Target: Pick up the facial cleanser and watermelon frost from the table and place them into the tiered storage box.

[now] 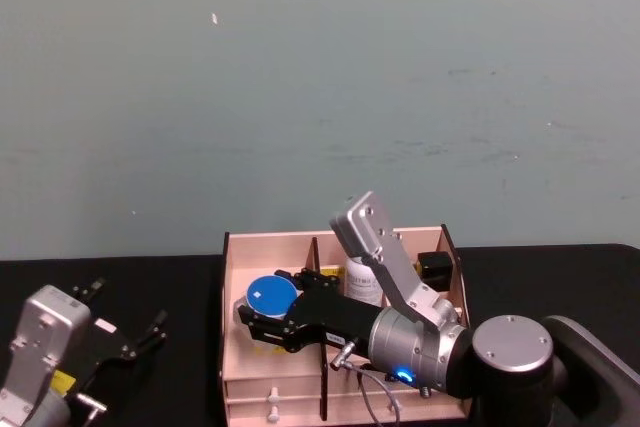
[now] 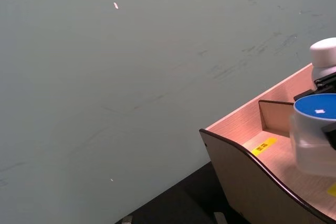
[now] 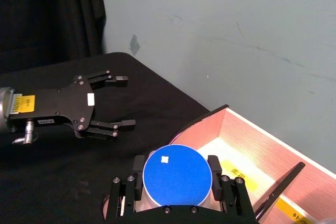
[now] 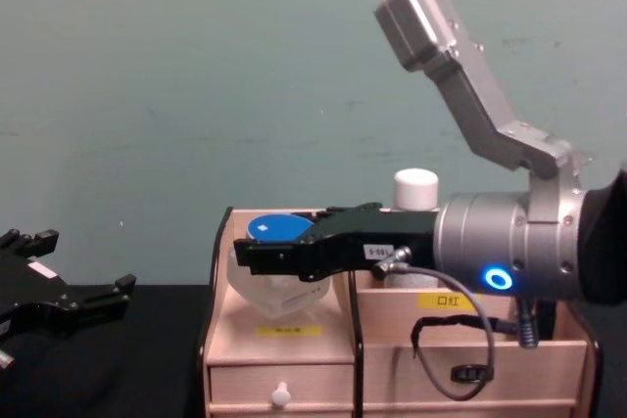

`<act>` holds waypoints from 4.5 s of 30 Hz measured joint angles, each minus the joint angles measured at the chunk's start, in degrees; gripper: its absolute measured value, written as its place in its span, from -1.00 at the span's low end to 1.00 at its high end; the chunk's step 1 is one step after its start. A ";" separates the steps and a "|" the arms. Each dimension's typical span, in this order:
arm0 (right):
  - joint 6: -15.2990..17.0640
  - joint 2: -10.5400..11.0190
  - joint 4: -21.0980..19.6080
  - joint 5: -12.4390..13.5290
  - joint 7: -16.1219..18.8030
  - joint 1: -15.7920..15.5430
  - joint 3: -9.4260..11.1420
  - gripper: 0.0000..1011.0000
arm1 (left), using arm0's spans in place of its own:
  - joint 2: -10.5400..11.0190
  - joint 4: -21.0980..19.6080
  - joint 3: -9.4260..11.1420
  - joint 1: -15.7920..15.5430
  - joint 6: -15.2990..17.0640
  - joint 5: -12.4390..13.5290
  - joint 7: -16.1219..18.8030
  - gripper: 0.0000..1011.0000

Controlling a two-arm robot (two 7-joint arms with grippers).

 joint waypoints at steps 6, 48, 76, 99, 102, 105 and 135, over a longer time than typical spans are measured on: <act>0.38 -1.22 1.19 -0.81 -0.56 0.32 0.16 0.45 | 0.00 0.00 0.00 0.00 0.00 0.00 0.00 0.98; 1.43 -3.88 3.06 -3.35 -2.62 0.25 1.29 0.45 | 0.00 0.00 0.00 0.00 0.00 0.00 0.00 0.98; 1.34 -3.83 3.01 -3.24 -2.55 0.25 1.24 0.98 | 0.00 0.00 0.00 0.00 0.00 0.00 0.00 0.98; 0.96 -2.88 -0.67 -3.83 -2.99 -1.61 2.75 0.98 | 0.00 0.00 0.00 0.00 0.00 0.00 0.00 0.98; 0.53 -2.06 -3.06 -3.87 -3.19 -2.86 3.67 0.98 | 0.00 0.00 0.00 0.00 0.00 0.00 0.00 0.98; -0.43 -0.82 -7.03 -3.48 -3.95 -5.45 5.42 0.98 | 0.00 0.00 0.00 0.00 0.00 0.00 0.00 0.98; -10.12 0.60 -21.62 -6.41 -22.15 -28.54 24.50 0.98 | 0.00 0.00 0.00 0.00 0.00 0.00 0.00 0.98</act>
